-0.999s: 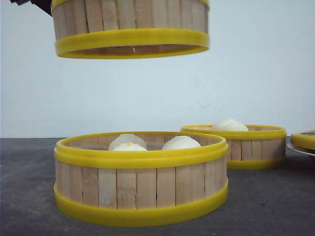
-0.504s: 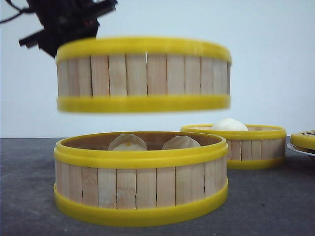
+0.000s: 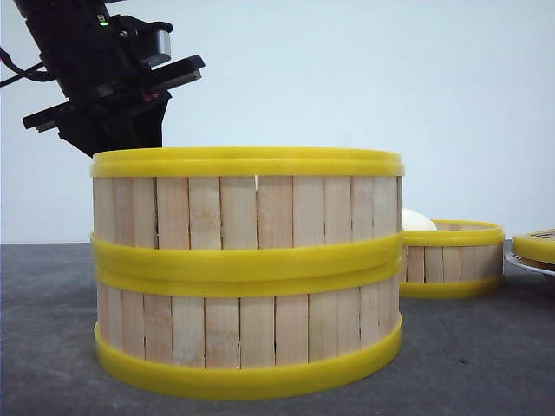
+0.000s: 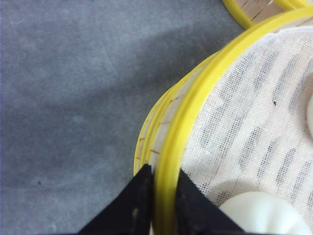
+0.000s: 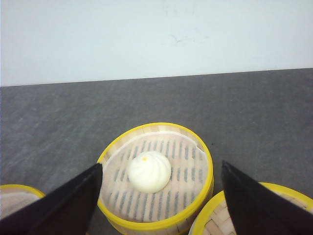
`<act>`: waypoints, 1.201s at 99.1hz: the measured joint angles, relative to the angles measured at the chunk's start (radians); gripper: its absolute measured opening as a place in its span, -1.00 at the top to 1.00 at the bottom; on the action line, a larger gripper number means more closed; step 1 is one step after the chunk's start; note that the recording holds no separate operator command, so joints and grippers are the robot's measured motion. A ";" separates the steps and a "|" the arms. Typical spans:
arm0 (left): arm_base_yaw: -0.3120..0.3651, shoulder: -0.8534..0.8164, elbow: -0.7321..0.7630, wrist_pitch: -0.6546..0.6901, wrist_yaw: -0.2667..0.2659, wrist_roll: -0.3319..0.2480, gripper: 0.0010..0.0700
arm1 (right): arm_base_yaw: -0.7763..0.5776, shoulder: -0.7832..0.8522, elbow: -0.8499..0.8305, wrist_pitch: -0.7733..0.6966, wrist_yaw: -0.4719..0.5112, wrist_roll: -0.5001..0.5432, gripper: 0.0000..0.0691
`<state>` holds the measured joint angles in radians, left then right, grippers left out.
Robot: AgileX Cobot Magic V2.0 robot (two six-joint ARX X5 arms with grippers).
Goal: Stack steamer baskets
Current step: 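Open the left gripper and withdraw it upward from the stack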
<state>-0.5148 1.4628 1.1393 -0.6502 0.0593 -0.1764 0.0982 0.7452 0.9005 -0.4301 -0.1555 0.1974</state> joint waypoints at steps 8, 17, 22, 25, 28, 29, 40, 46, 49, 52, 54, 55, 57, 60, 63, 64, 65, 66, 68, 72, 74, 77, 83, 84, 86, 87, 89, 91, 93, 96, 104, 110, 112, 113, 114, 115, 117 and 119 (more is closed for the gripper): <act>0.006 0.000 0.000 0.002 0.001 0.000 0.95 | 0.000 0.000 0.000 0.000 0.000 0.000 -0.39; 0.014 0.000 0.000 0.002 0.005 0.000 0.95 | 0.000 0.000 0.000 0.000 0.000 0.000 -0.39; 0.017 0.000 0.000 0.003 0.007 0.000 0.95 | 0.000 0.000 0.000 0.000 0.000 0.000 -0.39; 0.019 0.000 0.000 0.003 0.008 0.000 0.95 | 0.000 0.000 0.000 0.000 0.000 0.000 -0.39; 0.020 0.000 0.000 0.003 0.011 0.000 0.95 | 0.000 0.000 0.000 0.000 0.000 0.000 -0.39; 0.021 0.000 0.000 0.003 0.011 0.000 0.95 | 0.000 0.000 0.000 0.000 0.000 0.000 -0.39; 0.024 0.000 0.000 0.003 0.012 0.000 0.95 | 0.000 0.000 0.000 0.000 0.000 0.000 -0.39; 0.025 0.000 0.000 0.004 0.011 0.000 0.95 | 0.000 0.000 0.000 0.000 0.000 0.000 -0.39; 0.026 0.000 0.000 0.005 0.012 0.000 0.95 | 0.000 0.000 0.000 0.000 0.000 0.000 -0.39; 0.026 0.000 0.000 0.005 0.011 0.000 0.95 | 0.000 0.000 0.000 0.000 0.000 0.000 -0.39; 0.026 0.000 0.000 0.006 0.011 0.000 0.95 | 0.000 0.000 0.000 0.000 0.000 0.000 -0.39; 0.026 0.000 0.000 0.006 0.011 0.000 0.95 | 0.000 0.000 0.000 0.000 0.000 0.000 -0.39; 0.026 0.000 0.000 0.007 0.011 0.000 0.95 | 0.000 0.000 0.000 0.000 0.000 0.000 -0.39; 0.026 0.000 0.000 0.007 0.012 0.000 0.95 | 0.000 0.000 0.000 0.000 0.000 0.000 -0.39; 0.026 0.000 0.000 0.007 0.014 0.000 0.95 | 0.000 0.000 0.000 0.000 0.000 0.000 -0.39; 0.026 0.000 0.000 0.007 0.014 0.000 0.95 | 0.000 0.000 0.000 0.000 0.000 0.000 -0.39; 0.026 0.000 0.000 0.006 0.014 0.000 0.95 | 0.000 0.000 0.000 0.000 0.000 0.000 -0.39; 0.026 0.000 0.000 0.006 0.014 0.000 0.95 | 0.000 0.000 0.000 0.000 0.000 0.000 -0.39; 0.026 0.000 0.000 0.006 0.014 0.000 0.95 | 0.000 0.000 0.000 0.000 0.000 0.000 -0.39; 0.026 0.001 0.000 0.005 0.014 0.000 0.95 | 0.000 0.000 0.000 0.000 0.000 0.000 -0.39; 0.026 0.002 0.000 0.004 0.014 0.000 0.95 | 0.000 0.000 0.000 0.000 0.000 0.000 -0.39; 0.026 0.004 0.000 0.004 0.015 0.000 0.95 | 0.000 0.000 0.000 0.000 0.000 0.000 -0.39; 0.026 0.014 0.000 0.004 0.019 0.000 0.95 | 0.000 0.000 0.000 0.000 0.000 0.000 -0.39; 0.026 0.016 0.000 0.004 0.021 -0.001 0.95 | 0.000 0.000 0.000 0.000 0.000 0.000 -0.39; 0.026 0.019 0.000 0.003 0.024 -0.001 0.95 | 0.000 0.000 0.000 0.000 0.000 0.000 -0.39; 0.026 0.021 0.000 0.003 0.024 -0.002 0.95 | 0.000 0.000 0.000 0.000 0.000 0.000 -0.39; 0.026 0.024 0.000 0.004 0.027 -0.002 0.95 | 0.000 0.000 0.000 0.000 0.000 0.000 -0.39; 0.027 0.026 0.000 0.005 0.029 -0.003 0.95 | 0.000 0.000 0.000 0.000 0.000 0.000 -0.39; 0.027 0.027 0.000 0.005 0.031 -0.004 0.95 | 0.000 0.000 0.000 0.000 0.000 0.000 -0.39; 0.027 0.027 0.000 0.005 0.034 -0.005 0.95 | 0.000 0.000 0.000 0.000 0.000 0.000 -0.39; 0.027 0.027 0.000 0.005 0.034 -0.007 0.94 | 0.000 0.000 0.000 0.000 0.000 0.000 -0.39; 0.027 0.027 0.000 0.004 0.035 -0.008 0.94 | 0.000 0.000 0.000 0.000 0.000 0.000 -0.39; 0.027 0.027 0.000 0.004 0.035 -0.008 0.94 | 0.000 0.000 0.000 0.000 0.000 0.000 -0.39; 0.027 0.027 0.000 0.004 0.035 -0.008 0.94 | 0.000 0.000 0.000 0.000 0.000 0.000 -0.39; 0.027 0.027 0.000 0.004 0.035 -0.009 0.94 | 0.000 0.000 0.000 0.000 0.000 0.000 -0.39; 0.027 0.027 0.000 0.004 0.035 -0.009 0.94 | 0.000 0.000 0.000 0.000 0.000 0.000 -0.39; 0.027 0.027 0.000 0.004 0.036 -0.010 0.93 | 0.000 0.000 0.000 0.000 0.000 0.000 -0.39; 0.027 0.027 0.000 0.004 0.037 -0.011 0.92 | 0.000 0.000 0.000 0.000 0.000 0.000 -0.39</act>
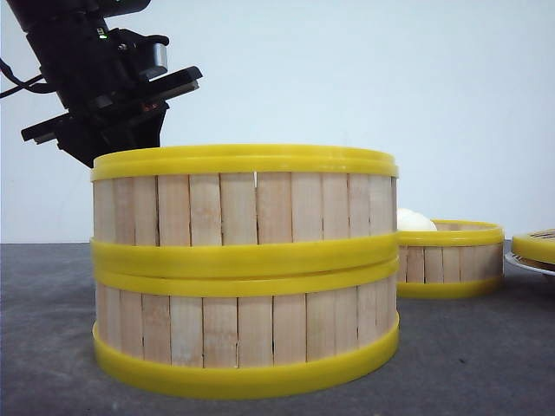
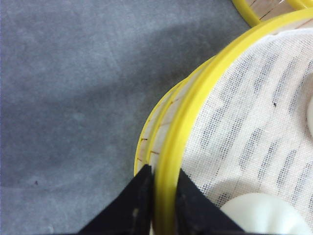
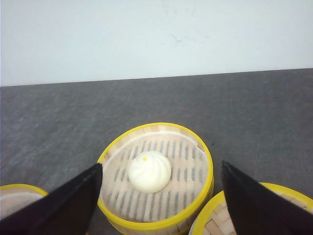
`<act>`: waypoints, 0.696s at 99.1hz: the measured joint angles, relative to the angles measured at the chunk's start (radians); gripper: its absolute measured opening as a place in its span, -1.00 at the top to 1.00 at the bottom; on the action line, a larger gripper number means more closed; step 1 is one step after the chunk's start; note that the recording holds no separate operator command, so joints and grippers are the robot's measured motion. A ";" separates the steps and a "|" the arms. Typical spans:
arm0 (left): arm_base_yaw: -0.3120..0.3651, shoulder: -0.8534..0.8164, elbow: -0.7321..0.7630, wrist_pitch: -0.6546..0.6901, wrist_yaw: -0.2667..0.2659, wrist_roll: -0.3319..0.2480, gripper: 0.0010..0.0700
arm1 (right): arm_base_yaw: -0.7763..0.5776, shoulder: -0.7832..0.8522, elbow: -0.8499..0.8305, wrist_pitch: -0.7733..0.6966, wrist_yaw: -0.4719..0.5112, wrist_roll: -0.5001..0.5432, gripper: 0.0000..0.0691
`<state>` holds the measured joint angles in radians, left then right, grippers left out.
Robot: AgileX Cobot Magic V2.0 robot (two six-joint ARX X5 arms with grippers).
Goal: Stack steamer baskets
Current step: 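Open the left gripper and withdraw it upward from the stack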
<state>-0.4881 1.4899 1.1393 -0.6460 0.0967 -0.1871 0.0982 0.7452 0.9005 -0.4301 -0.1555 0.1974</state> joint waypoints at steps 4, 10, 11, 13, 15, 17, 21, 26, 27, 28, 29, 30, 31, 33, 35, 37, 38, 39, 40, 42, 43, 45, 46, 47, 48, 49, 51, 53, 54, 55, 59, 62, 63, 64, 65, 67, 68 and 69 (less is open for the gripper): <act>0.000 0.000 0.000 0.000 0.004 -0.002 0.87 | 0.000 0.000 0.000 0.000 0.000 0.000 -0.39; 0.000 0.000 0.000 0.001 0.008 -0.009 0.72 | 0.000 0.000 0.000 0.000 0.000 0.000 -0.39; 0.000 0.000 0.000 0.001 0.008 -0.009 0.69 | 0.000 0.000 0.000 0.000 0.000 0.000 -0.39; 0.000 0.000 0.000 0.001 0.008 -0.010 0.63 | 0.000 0.000 0.000 0.000 0.000 0.000 -0.39; 0.000 0.000 0.000 0.001 0.009 -0.011 0.57 | 0.000 0.000 0.000 0.000 0.000 0.000 -0.39; 0.000 0.000 0.000 0.001 0.009 -0.012 0.52 | 0.000 0.000 0.000 0.000 0.000 0.000 -0.39; 0.000 0.000 0.000 0.001 0.009 -0.012 0.43 | 0.000 0.000 0.000 0.000 0.000 0.000 -0.39; 0.000 0.000 0.000 0.002 0.009 -0.012 0.39 | 0.000 0.000 0.000 0.000 -0.001 0.000 -0.39; 0.000 0.000 0.000 0.002 0.010 -0.012 0.38 | 0.000 0.000 0.000 -0.001 -0.001 0.000 -0.39; 0.000 0.000 0.000 0.003 0.010 -0.012 0.38 | 0.000 0.000 0.000 -0.001 -0.001 0.000 -0.39; 0.000 0.000 0.000 0.003 0.010 -0.012 0.37 | 0.000 0.000 0.000 -0.001 -0.001 0.000 -0.39; 0.000 0.000 0.000 0.005 0.010 -0.012 0.37 | 0.000 0.000 0.000 -0.001 -0.001 0.000 -0.39; 0.000 0.000 0.000 0.006 0.010 -0.012 0.37 | 0.000 0.000 0.000 -0.002 -0.001 0.000 -0.39; 0.000 0.000 0.000 0.009 0.010 -0.012 0.36 | 0.000 0.000 0.000 -0.003 -0.001 0.000 -0.39; 0.000 0.000 0.000 0.014 0.010 -0.012 0.36 | 0.000 0.000 0.000 -0.003 -0.001 0.000 -0.39; 0.000 0.000 0.000 0.019 0.010 -0.012 0.36 | 0.000 0.000 0.000 -0.004 -0.001 0.000 -0.39; 0.000 0.000 0.000 0.023 0.010 -0.012 0.36 | 0.000 0.001 0.000 -0.004 -0.001 0.000 -0.39; 0.000 -0.001 0.000 0.026 0.010 -0.012 0.35 | 0.000 0.002 0.000 -0.004 -0.001 0.000 -0.39; 0.000 -0.002 0.000 0.030 0.010 -0.012 0.35 | 0.000 0.002 0.000 -0.004 -0.001 0.000 -0.39; 0.000 -0.005 0.000 0.038 0.010 -0.013 0.35 | 0.000 0.003 0.000 -0.004 -0.001 0.000 -0.39; 0.000 -0.006 0.000 0.041 0.010 -0.013 0.35 | 0.000 0.003 0.000 -0.004 -0.001 0.000 -0.39; 0.000 -0.012 0.000 0.050 0.010 -0.013 0.35 | 0.000 0.005 0.000 -0.005 -0.001 0.000 -0.39; 0.000 -0.014 0.000 0.054 0.011 -0.013 0.35 | 0.000 0.006 0.000 -0.006 -0.001 0.000 -0.39; 0.000 -0.019 0.000 0.058 0.010 -0.013 0.35 | 0.000 0.008 0.000 -0.007 -0.002 0.000 -0.39; 0.000 -0.024 0.000 0.063 0.010 -0.013 0.35 | 0.000 0.009 0.000 -0.007 -0.001 0.000 -0.39; 0.000 -0.029 0.000 0.068 0.010 -0.013 0.35 | 0.000 0.010 0.000 -0.007 -0.002 0.000 -0.39; 0.000 -0.043 -0.001 0.078 0.010 -0.013 0.35 | 0.000 0.013 0.000 -0.007 -0.001 0.000 -0.39; 0.000 -0.058 -0.002 0.090 0.010 -0.013 0.35 | 0.000 0.018 0.000 -0.007 -0.002 0.000 -0.39; 0.000 -0.068 -0.002 0.097 0.010 -0.013 0.35 | 0.000 0.019 0.000 -0.007 -0.002 0.000 -0.39; 0.000 -0.079 -0.002 0.104 0.009 -0.013 0.35 | 0.000 0.021 0.000 -0.007 -0.002 0.000 -0.39; 0.000 -0.122 -0.002 0.131 0.009 -0.013 0.35 | 0.000 0.032 0.000 -0.007 -0.002 0.000 -0.39; 0.000 -0.161 -0.002 0.153 0.009 -0.014 0.35 | 0.000 0.041 0.000 -0.007 -0.002 0.000 -0.39; 0.000 -0.174 -0.002 0.161 0.008 -0.014 0.35 | 0.000 0.044 0.000 -0.007 -0.002 0.000 -0.39; 0.000 -0.187 -0.002 0.169 0.008 -0.014 0.35 | 0.000 0.047 0.000 -0.007 -0.002 0.000 -0.39; 0.000 -0.201 -0.002 0.176 0.008 -0.014 0.35 | 0.000 0.051 0.000 -0.007 -0.002 0.000 -0.39; 0.000 -0.228 -0.002 0.188 0.008 -0.013 0.35 | 0.000 0.059 0.000 -0.007 -0.002 0.000 -0.39; 0.000 -0.241 -0.002 0.193 0.008 -0.013 0.35 | 0.000 0.063 0.000 -0.007 -0.002 0.000 -0.39; 0.000 -0.254 -0.002 0.198 0.008 -0.013 0.35 | 0.000 0.067 0.000 -0.007 -0.002 0.000 -0.39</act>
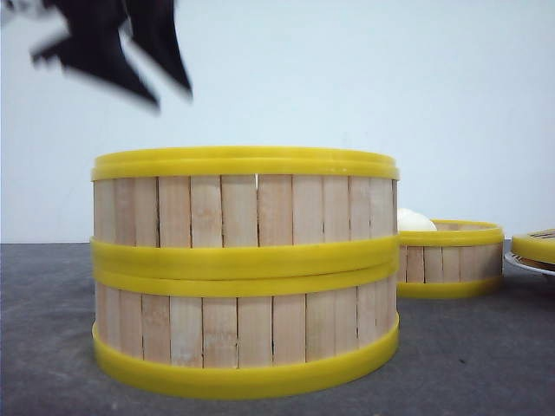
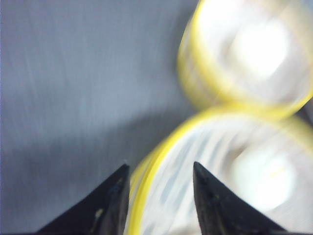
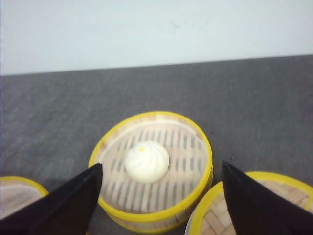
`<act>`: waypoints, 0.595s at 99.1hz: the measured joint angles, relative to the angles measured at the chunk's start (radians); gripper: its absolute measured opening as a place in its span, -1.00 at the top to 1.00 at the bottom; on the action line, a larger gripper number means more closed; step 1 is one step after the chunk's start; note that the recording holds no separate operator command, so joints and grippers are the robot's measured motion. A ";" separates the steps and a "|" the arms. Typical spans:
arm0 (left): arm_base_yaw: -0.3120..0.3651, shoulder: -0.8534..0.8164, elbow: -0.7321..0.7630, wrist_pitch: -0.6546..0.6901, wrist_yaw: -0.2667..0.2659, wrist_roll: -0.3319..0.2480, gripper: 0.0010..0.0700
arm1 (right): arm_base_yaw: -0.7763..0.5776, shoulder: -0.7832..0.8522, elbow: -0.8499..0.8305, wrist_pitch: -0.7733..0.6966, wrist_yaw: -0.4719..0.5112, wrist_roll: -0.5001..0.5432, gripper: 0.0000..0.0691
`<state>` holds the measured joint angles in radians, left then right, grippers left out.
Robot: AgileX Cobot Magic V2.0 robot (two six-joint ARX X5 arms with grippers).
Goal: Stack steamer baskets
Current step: 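Open the left gripper and withdraw it upward from the stack, then lower the right gripper and grasp the rim of the remaining bun basket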
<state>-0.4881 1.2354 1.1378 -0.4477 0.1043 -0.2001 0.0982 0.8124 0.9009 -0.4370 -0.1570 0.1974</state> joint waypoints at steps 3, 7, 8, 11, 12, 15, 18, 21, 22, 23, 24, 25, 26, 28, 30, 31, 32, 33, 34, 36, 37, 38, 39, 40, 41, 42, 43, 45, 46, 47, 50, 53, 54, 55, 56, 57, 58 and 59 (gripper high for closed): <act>0.000 -0.039 0.000 0.013 0.000 0.001 0.35 | 0.000 0.016 0.003 -0.001 0.000 0.000 -0.39; 0.000 -0.089 0.000 0.024 -0.002 0.002 0.35 | 0.000 0.042 0.010 0.000 0.000 0.000 -0.39; 0.000 -0.101 0.000 0.025 -0.003 0.002 0.35 | 0.000 0.049 0.013 0.000 0.001 0.000 -0.39; 0.000 -0.135 0.000 0.026 -0.006 0.002 0.35 | 0.000 0.072 0.021 0.001 0.002 0.000 -0.39; 0.000 -0.147 0.000 0.026 -0.010 0.003 0.35 | 0.000 0.080 0.024 0.001 0.002 0.000 -0.39; 0.000 -0.179 0.000 0.024 -0.021 0.003 0.35 | 0.000 0.106 0.034 0.001 0.003 0.000 -0.39; 0.000 -0.213 0.000 0.022 -0.028 0.005 0.35 | 0.000 0.133 0.046 0.002 0.005 0.000 -0.39; 0.000 -0.240 0.000 0.019 -0.030 0.005 0.35 | 0.000 0.161 0.059 0.002 0.011 0.000 -0.39; 0.000 -0.249 0.000 0.018 -0.030 0.005 0.35 | 0.000 0.171 0.063 0.002 0.014 0.000 -0.39; 0.001 -0.257 0.000 0.018 -0.031 0.005 0.35 | 0.000 0.181 0.068 0.002 0.018 0.000 -0.39; 0.001 -0.266 0.000 0.018 -0.031 0.005 0.35 | 0.000 0.192 0.073 0.002 0.022 0.000 -0.39; 0.001 -0.275 -0.001 0.018 -0.031 0.005 0.35 | 0.000 0.202 0.078 0.002 0.025 0.000 -0.39; 0.001 -0.284 -0.003 0.019 -0.031 0.005 0.35 | 0.000 0.212 0.084 0.002 0.027 0.000 -0.39; 0.001 -0.302 -0.008 0.024 -0.031 0.005 0.35 | 0.000 0.234 0.095 0.002 0.030 0.000 -0.39; 0.000 -0.319 -0.016 0.029 -0.031 0.005 0.35 | 0.000 0.256 0.106 0.003 0.032 0.000 -0.39; 0.000 -0.328 -0.020 0.031 -0.031 0.005 0.35 | 0.000 0.267 0.112 0.003 0.034 0.000 -0.39; -0.001 -0.338 -0.026 0.032 -0.031 0.005 0.35 | 0.000 0.279 0.117 0.003 0.037 0.000 -0.39; -0.002 -0.348 -0.033 0.034 -0.032 0.005 0.35 | 0.000 0.295 0.126 0.003 0.040 0.000 -0.39; -0.002 -0.356 -0.039 0.034 -0.032 0.005 0.35 | 0.000 0.301 0.129 0.003 0.042 0.000 -0.39; -0.004 -0.374 -0.056 0.037 -0.034 0.005 0.35 | 0.000 0.329 0.143 0.004 0.047 0.000 -0.39; -0.005 -0.383 -0.066 0.038 -0.035 0.005 0.35 | 0.000 0.341 0.149 0.003 0.048 0.000 -0.39; -0.006 -0.393 -0.077 0.040 -0.037 0.004 0.35 | 0.000 0.353 0.154 0.004 0.049 0.000 -0.39; -0.007 -0.401 -0.088 0.042 -0.040 0.004 0.35 | 0.000 0.365 0.160 0.004 0.050 0.000 -0.39; -0.008 -0.410 -0.100 0.043 -0.042 0.003 0.35 | 0.000 0.377 0.165 0.004 0.051 -0.001 -0.39; -0.009 -0.418 -0.111 0.045 -0.045 0.002 0.35 | 0.000 0.388 0.171 0.005 0.052 -0.001 -0.39; -0.010 -0.428 -0.124 0.047 -0.047 0.000 0.35 | 0.000 0.399 0.175 0.005 0.052 -0.001 -0.39; -0.011 -0.438 -0.138 0.051 -0.048 0.000 0.35 | 0.000 0.411 0.180 0.005 0.052 -0.001 -0.39; -0.013 -0.456 -0.166 0.059 -0.050 -0.004 0.35 | 0.000 0.435 0.190 0.006 0.053 -0.002 -0.39; -0.013 -0.465 -0.180 0.063 -0.050 -0.005 0.35 | 0.000 0.446 0.194 0.006 0.052 -0.002 -0.39; -0.014 -0.474 -0.194 0.066 -0.050 -0.008 0.35 | 0.000 0.457 0.198 0.006 0.053 -0.002 -0.39; -0.015 -0.504 -0.237 0.076 -0.050 -0.016 0.35 | 0.000 0.492 0.211 0.006 0.053 -0.003 -0.39; -0.018 -0.529 -0.277 0.077 -0.050 -0.027 0.35 | 0.000 0.525 0.223 0.006 0.053 -0.003 -0.39; -0.018 -0.538 -0.291 0.077 -0.050 -0.031 0.35 | 0.000 0.536 0.227 0.005 0.053 -0.003 -0.39; -0.018 -0.547 -0.303 0.076 -0.050 -0.034 0.35 | 0.000 0.547 0.231 0.005 0.053 -0.003 -0.39; -0.018 -0.554 -0.314 0.074 -0.050 -0.036 0.35 | 0.000 0.558 0.235 0.005 0.053 -0.003 -0.39; -0.018 -0.563 -0.325 0.072 -0.050 -0.039 0.35 | 0.000 0.569 0.239 0.005 0.053 -0.003 -0.39; -0.018 -0.573 -0.336 0.068 -0.050 -0.042 0.35 | 0.000 0.581 0.243 0.006 0.053 -0.003 -0.39; -0.018 -0.581 -0.345 0.064 -0.050 -0.046 0.35 | 0.000 0.591 0.247 0.006 0.054 -0.003 -0.39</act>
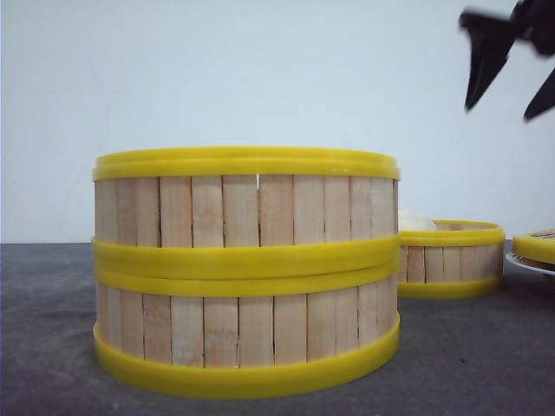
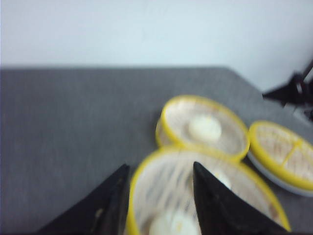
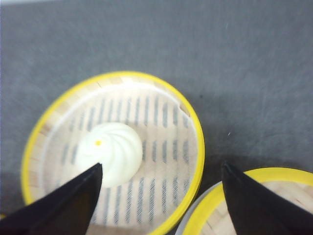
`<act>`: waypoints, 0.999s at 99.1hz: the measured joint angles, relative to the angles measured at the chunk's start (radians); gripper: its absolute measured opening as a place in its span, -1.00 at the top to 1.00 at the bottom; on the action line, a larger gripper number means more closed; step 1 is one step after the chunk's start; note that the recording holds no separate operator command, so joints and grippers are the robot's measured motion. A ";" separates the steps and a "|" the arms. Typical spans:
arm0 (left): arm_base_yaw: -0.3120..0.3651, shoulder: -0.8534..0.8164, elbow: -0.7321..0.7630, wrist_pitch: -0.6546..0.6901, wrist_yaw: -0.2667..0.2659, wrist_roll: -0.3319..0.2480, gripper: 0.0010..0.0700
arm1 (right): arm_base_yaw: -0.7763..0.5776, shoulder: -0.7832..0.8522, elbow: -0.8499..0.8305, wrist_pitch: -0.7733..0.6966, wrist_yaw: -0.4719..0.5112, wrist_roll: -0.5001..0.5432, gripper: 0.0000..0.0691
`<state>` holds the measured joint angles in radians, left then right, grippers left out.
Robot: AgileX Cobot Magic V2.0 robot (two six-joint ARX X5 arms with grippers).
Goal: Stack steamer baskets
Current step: 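Lower the right gripper and grasp the rim of the remaining bun basket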
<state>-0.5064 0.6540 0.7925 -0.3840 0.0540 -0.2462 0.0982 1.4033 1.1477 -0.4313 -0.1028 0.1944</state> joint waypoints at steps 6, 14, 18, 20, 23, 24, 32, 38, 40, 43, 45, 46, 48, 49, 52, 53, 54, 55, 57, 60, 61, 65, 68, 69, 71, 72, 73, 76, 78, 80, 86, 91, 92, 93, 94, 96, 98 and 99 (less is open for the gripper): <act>0.000 -0.051 -0.029 -0.037 0.000 -0.014 0.35 | 0.000 0.059 0.023 0.001 0.005 0.000 -0.39; -0.003 -0.114 -0.027 -0.059 0.000 -0.028 0.35 | 0.000 0.128 0.050 0.008 0.026 0.000 -0.39; -0.003 -0.142 -0.023 -0.071 0.000 -0.035 0.35 | 0.000 0.159 0.063 0.015 0.034 0.000 -0.39; -0.003 -0.154 -0.021 -0.079 0.000 -0.039 0.35 | 0.000 0.173 0.070 0.018 0.042 0.000 -0.39; -0.003 -0.176 -0.018 -0.093 0.002 -0.043 0.35 | 0.000 0.195 0.079 0.024 0.053 0.000 -0.39; -0.003 -0.182 -0.017 -0.097 0.003 -0.045 0.35 | 0.000 0.201 0.082 0.026 0.055 0.000 -0.39; -0.003 -0.218 -0.016 -0.123 0.024 -0.063 0.35 | -0.005 0.252 0.105 0.027 0.073 0.000 -0.37; -0.003 -0.237 -0.016 -0.142 0.036 -0.074 0.35 | -0.009 0.286 0.117 0.027 0.077 0.000 -0.32; -0.003 -0.244 -0.016 -0.146 0.042 -0.080 0.35 | -0.011 0.298 0.121 0.028 0.077 0.000 -0.30; -0.004 -0.254 -0.016 -0.149 0.053 -0.085 0.35 | -0.013 0.313 0.124 0.029 0.077 0.000 -0.27; -0.004 -0.260 -0.016 -0.151 0.056 -0.089 0.35 | -0.015 0.325 0.127 0.029 0.077 0.000 -0.26; -0.005 -0.264 -0.016 -0.151 0.058 -0.091 0.35 | -0.016 0.329 0.127 0.030 0.077 0.000 -0.25; -0.005 -0.270 -0.016 -0.153 0.058 -0.094 0.35 | -0.018 0.336 0.127 0.031 0.077 0.001 -0.24; -0.005 -0.273 -0.016 -0.153 0.058 -0.096 0.35 | -0.019 0.341 0.127 0.031 0.077 0.001 -0.24; -0.006 -0.282 -0.016 -0.157 0.058 -0.099 0.35 | -0.023 0.351 0.127 0.031 0.077 0.002 -0.23; -0.006 -0.285 -0.016 -0.158 0.058 -0.100 0.35 | -0.024 0.356 0.127 0.031 0.077 0.002 -0.23; -0.006 -0.288 -0.016 -0.159 0.058 -0.101 0.35 | -0.026 0.359 0.127 0.031 0.077 0.002 -0.23; -0.006 -0.291 -0.016 -0.160 0.058 -0.103 0.35 | -0.028 0.362 0.127 0.031 0.077 0.003 -0.23; -0.006 -0.296 -0.016 -0.163 0.058 -0.106 0.35 | -0.029 0.369 0.127 0.032 0.077 0.004 -0.22; -0.006 -0.303 -0.016 -0.166 0.058 -0.108 0.35 | -0.035 0.378 0.127 0.032 0.077 0.006 -0.22; -0.006 -0.305 -0.016 -0.166 0.058 -0.109 0.35 | -0.036 0.380 0.127 0.032 0.077 0.007 -0.22; -0.006 -0.310 -0.016 -0.170 0.058 -0.110 0.35 | -0.042 0.390 0.127 0.034 0.077 0.013 -0.20; -0.006 -0.311 -0.016 -0.174 0.058 -0.111 0.35 | -0.045 0.396 0.127 0.039 0.077 0.015 -0.18; -0.006 -0.312 -0.016 -0.176 0.058 -0.111 0.35 | -0.047 0.397 0.127 0.041 0.077 0.017 -0.17; -0.006 -0.312 -0.016 -0.180 0.058 -0.111 0.35 | -0.049 0.399 0.127 0.046 0.077 0.018 -0.15; -0.006 -0.312 -0.016 -0.183 0.058 -0.111 0.35 | -0.049 0.400 0.127 0.048 0.077 0.019 -0.13; -0.006 -0.312 -0.016 -0.185 0.058 -0.111 0.35 | -0.050 0.401 0.127 0.050 0.077 0.019 -0.12; -0.006 -0.312 -0.016 -0.192 0.058 -0.111 0.35 | -0.054 0.401 0.127 0.056 0.077 0.020 -0.06; -0.006 -0.312 -0.016 -0.195 0.058 -0.111 0.35 | -0.055 0.401 0.127 0.060 0.077 0.021 -0.03; -0.006 -0.312 -0.016 -0.197 0.058 -0.111 0.35 | -0.056 0.401 0.127 0.064 0.077 0.021 0.01; -0.006 -0.312 -0.016 -0.198 0.058 -0.113 0.35 | -0.061 0.401 0.127 0.070 0.077 0.023 0.12; -0.006 -0.312 -0.016 -0.200 0.058 -0.113 0.35 | -0.061 0.401 0.127 0.070 0.077 0.023 0.19; -0.006 -0.312 -0.016 -0.201 0.058 -0.113 0.35 | -0.061 0.401 0.127 0.071 0.076 0.023 0.20; -0.006 -0.312 -0.016 -0.201 0.058 -0.113 0.35 | -0.061 0.401 0.127 0.071 0.076 0.023 0.20; -0.006 -0.312 -0.016 -0.201 0.058 -0.113 0.35 | -0.061 0.401 0.127 0.072 0.076 0.023 0.21; -0.006 -0.312 -0.016 -0.202 0.058 -0.113 0.35 | -0.060 0.401 0.127 0.074 0.076 0.024 0.22; -0.006 -0.312 -0.016 -0.203 0.058 -0.113 0.35 | -0.060 0.401 0.127 0.076 0.073 0.024 0.23; -0.006 -0.312 -0.016 -0.203 0.058 -0.113 0.35 | -0.060 0.401 0.127 0.077 0.072 0.024 0.23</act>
<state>-0.5129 0.3424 0.7769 -0.5869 0.1116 -0.3595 0.0383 1.8046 1.2751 -0.3542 -0.0307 0.2180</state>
